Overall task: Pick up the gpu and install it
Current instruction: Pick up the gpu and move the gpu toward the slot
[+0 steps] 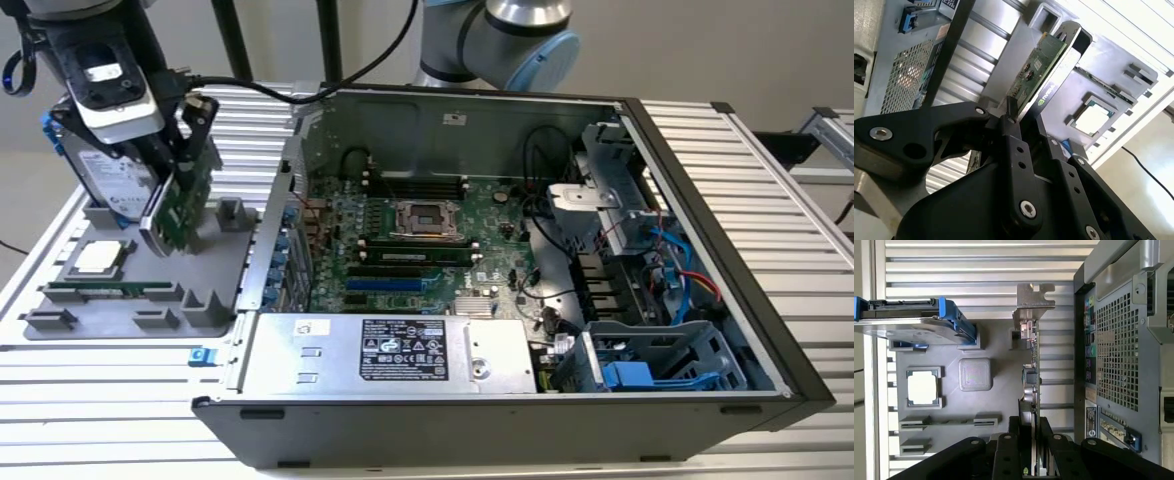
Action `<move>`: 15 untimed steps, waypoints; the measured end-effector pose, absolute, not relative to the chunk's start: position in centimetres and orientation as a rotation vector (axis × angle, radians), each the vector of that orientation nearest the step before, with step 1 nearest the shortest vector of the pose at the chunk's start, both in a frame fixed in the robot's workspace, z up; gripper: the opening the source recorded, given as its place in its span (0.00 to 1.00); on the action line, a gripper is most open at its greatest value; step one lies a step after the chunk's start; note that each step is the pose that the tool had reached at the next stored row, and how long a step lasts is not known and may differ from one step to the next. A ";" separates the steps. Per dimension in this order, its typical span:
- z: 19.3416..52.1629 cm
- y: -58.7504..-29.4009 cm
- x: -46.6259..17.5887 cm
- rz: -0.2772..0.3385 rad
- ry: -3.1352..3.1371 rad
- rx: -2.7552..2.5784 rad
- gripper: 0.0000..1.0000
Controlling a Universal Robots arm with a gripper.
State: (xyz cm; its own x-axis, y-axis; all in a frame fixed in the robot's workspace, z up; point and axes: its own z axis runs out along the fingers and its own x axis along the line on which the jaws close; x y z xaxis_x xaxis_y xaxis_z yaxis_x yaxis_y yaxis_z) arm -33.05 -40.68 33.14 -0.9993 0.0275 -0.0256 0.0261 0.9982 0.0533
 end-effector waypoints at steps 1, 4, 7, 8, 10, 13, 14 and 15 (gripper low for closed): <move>33.3 -40.7 -33.1 0.083 3.114 0.042 0.00; 33.7 -40.7 -33.1 0.082 3.114 0.042 0.00; 34.0 -40.7 -33.1 0.083 3.114 0.042 0.00; 34.2 -40.7 -33.1 0.082 3.114 0.042 0.00; 34.4 -40.7 -33.1 0.082 3.114 0.042 0.00; 34.8 -40.7 -33.1 0.082 3.114 0.042 0.00; 34.9 -40.7 -33.1 0.083 3.114 0.042 0.00; 35.0 -40.7 -33.1 0.083 3.114 0.042 0.00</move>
State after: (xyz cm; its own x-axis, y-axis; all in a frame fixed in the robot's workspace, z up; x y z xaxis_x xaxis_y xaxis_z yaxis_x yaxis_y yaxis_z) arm -33.05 -40.68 34.99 -0.9993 0.0275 -0.0256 0.0261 0.9982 0.0533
